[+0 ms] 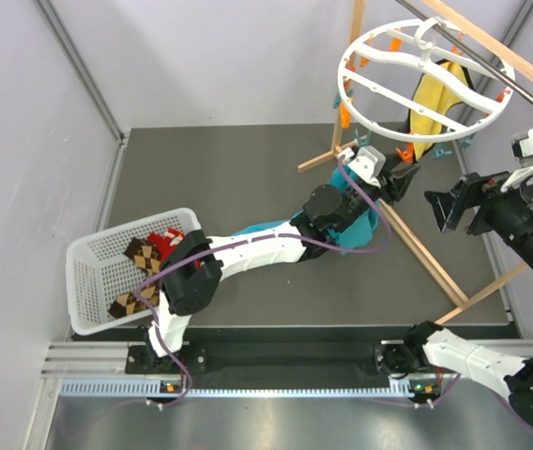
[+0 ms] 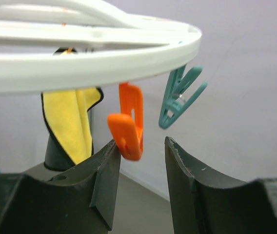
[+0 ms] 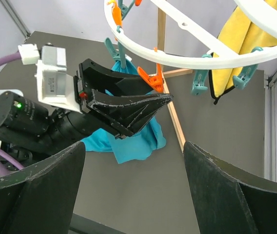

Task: Clip the socks to the hanger
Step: Open the clamp at the hanger.

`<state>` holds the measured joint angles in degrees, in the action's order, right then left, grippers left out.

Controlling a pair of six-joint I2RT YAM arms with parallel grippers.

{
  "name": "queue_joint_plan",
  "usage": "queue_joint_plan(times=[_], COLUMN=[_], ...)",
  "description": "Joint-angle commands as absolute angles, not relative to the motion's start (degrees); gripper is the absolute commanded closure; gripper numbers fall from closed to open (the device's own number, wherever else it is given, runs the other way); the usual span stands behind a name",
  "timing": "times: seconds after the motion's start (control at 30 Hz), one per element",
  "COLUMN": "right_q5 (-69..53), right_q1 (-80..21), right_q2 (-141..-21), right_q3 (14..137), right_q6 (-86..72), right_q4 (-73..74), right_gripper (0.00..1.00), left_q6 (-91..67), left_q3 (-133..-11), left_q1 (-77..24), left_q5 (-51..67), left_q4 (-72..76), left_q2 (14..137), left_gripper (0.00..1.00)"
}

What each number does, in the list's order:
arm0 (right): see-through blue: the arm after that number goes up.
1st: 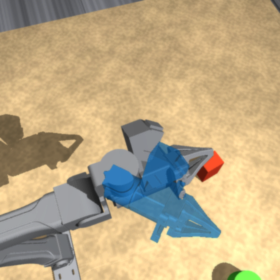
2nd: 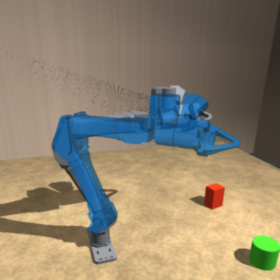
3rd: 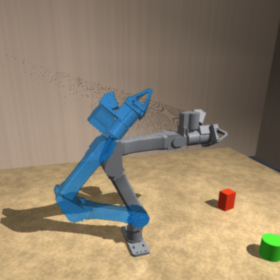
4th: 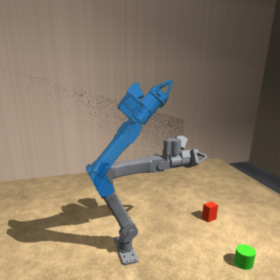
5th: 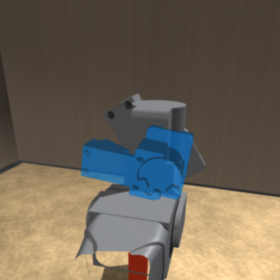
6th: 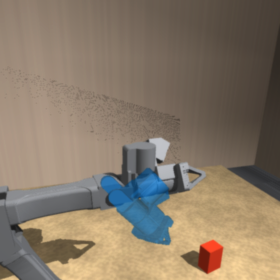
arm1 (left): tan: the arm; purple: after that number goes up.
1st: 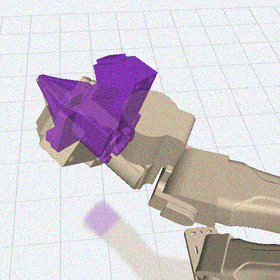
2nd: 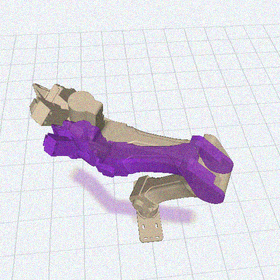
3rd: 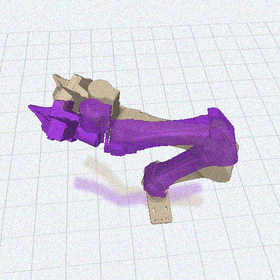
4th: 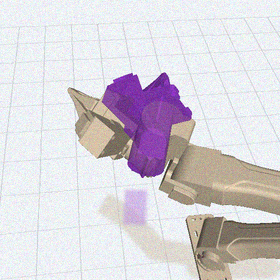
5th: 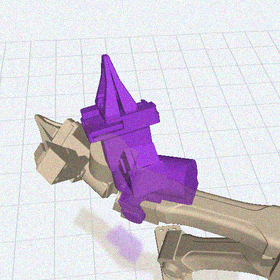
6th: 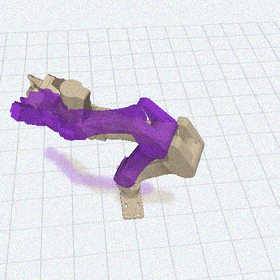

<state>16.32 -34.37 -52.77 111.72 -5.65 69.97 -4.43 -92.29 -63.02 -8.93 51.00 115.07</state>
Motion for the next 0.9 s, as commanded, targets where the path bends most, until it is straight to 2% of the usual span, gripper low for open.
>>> queue_joint_plan(times=[0.0,0.03,0.1,0.13,0.17,0.2,0.23,0.57,0.7,0.87], right_q5=[17.1,17.1,17.1,17.1,17.0,17.1,17.1,18.7,18.4,17.2], right_q1=[-34.4,-34.4,-34.4,-34.4,-34.5,-34.4,-34.4,-34.4,-34.3,-34.3], right_q2=[-54.1,-54.4,-54.9,-55.5,-55.7,-55.7,-56.1,-62.0,-64.6,-65.7], right_q3=[111.7,111.8,112.1,112.1,112.1,112.1,112.1,114.1,114.3,112.4], right_q6=[-4.7,-4.8,-5.2,-5.4,-5.7,-5.9,-6.1,-11.0,-11.7,-12.8], right_q4=[68.5,68.4,68.6,68.6,68.4,68.4,68.1,68.4,66.9,62.6], right_gripper=[0.19,0.2,0.2,0.2,0.21,0.21,0.22,0.27,0.43,0.46], left_q6=[-2.9,-2.6,-2.5,-2.5,-2.6,-2.8,-3.1,-8.1,-9.8,-11.1], left_q3=[-95.9,-95.9,-96.0,-96.1,-96.2,-96.0,-95.8,-87.7,-85.5,-83.8], left_q1=[-63.1,-62.9,-62.9,-62.9,-62.8,-62.8,-62.8,-62.8,-62.8,-62.8], left_q5=[-5.5,-5.4,-5.5,-5.7,-5.8,-5.8,-5.9,-6.3,-5.6,-3.6], left_q4=[54.8,54.8,54.6,54.0,53.7,53.4,53.1,48.5,45.9,44.7], left_q2=[115.6,115.4,115.2,115.2,115.1,114.8,114.5,104.4,100.9,98.3], left_gripper=[0.56,0.58,0.75,0.77,0.88,0.96,1.0,1.0,1.0,1.0])
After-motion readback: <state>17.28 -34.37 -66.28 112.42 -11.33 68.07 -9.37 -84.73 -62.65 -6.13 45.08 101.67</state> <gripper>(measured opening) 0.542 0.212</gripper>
